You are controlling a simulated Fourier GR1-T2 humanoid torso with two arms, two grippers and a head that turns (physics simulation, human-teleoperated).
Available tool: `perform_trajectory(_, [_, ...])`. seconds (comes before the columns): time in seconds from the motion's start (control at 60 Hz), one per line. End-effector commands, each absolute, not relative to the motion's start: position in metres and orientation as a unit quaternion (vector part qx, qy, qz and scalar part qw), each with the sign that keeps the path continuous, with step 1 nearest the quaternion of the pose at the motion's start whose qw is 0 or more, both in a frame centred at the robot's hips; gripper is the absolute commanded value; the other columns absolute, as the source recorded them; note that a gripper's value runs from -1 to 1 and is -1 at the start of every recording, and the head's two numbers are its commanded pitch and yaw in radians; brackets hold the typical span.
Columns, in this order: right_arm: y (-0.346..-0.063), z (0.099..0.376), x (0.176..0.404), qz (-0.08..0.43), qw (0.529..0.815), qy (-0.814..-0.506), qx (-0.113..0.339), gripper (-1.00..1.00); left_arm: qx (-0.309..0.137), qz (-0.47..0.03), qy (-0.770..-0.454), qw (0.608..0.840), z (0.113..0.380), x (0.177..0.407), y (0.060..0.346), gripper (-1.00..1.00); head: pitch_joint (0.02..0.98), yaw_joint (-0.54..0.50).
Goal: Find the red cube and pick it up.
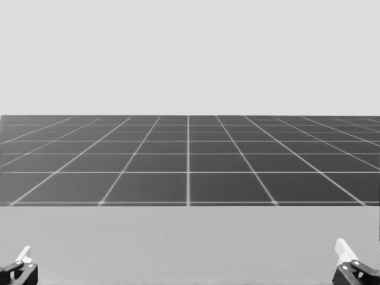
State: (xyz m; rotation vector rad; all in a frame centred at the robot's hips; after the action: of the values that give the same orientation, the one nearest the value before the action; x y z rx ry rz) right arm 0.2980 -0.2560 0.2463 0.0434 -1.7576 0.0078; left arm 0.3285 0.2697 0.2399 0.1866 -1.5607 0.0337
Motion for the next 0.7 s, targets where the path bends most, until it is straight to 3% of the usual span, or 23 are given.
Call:
perform_trajectory(0.017, [-0.2566,0.2451,0.2993,0.005,0.64,-0.768,0.016,-1.0,0.085,0.014,-0.702,0.707,0.2395,0.3287,0.2703,-1.0,0.345,0.0])
perform_trajectory(0.267, [-0.2562,0.2444,0.2998,0.007,0.643,-0.766,0.013,-1.0,0.087,0.01,-0.701,0.707,0.2386,0.3297,0.2697,-1.0,0.59,0.01])
perform_trajectory(0.7, [-0.2524,0.2443,0.2979,0.015,0.646,-0.763,0.017,-1.0,0.091,0.008,-0.699,0.709,0.2369,0.3306,0.2681,-1.0,0.832,0.17])
